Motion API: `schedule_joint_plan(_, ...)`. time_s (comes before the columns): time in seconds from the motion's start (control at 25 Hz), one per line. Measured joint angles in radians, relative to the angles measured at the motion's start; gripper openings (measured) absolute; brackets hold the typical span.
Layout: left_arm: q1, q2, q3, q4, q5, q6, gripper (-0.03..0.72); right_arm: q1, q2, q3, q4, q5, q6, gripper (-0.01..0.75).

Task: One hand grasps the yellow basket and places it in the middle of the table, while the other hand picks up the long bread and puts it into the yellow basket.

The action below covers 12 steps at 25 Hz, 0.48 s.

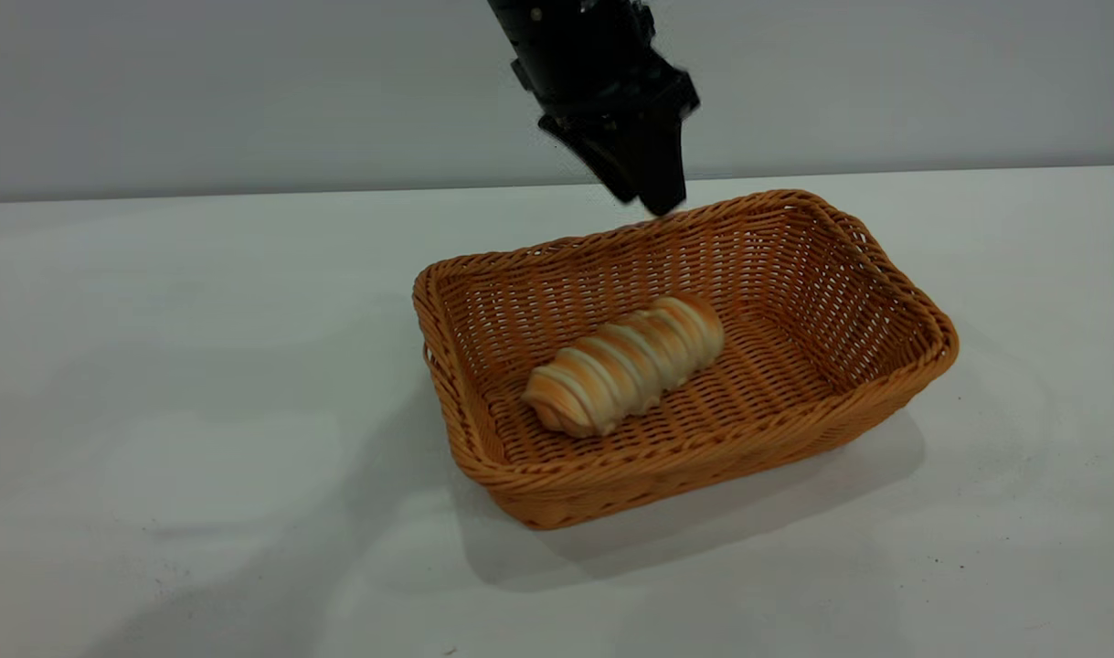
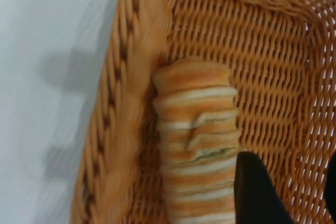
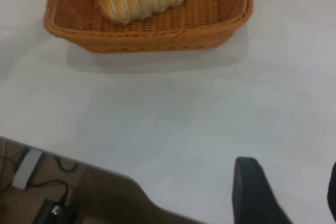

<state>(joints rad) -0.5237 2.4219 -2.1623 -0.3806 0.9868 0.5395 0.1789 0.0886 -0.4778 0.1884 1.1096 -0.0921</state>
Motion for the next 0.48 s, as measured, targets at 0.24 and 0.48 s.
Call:
schedule_joint_plan(0.24, 0.0, -0.186, -0.013, 0.056, -0.013, -0.052, 0.396, 0.0, 0.0, 0.0, -0.031, 0.006, -0.003, 0.33)
schedule_joint_plan(0.48, 0.0, -0.429, -0.02, 0.071, 0.049, -0.115, 0.396, 0.0, 0.0, 0.0, -0.048, 0.007, -0.009, 0.33)
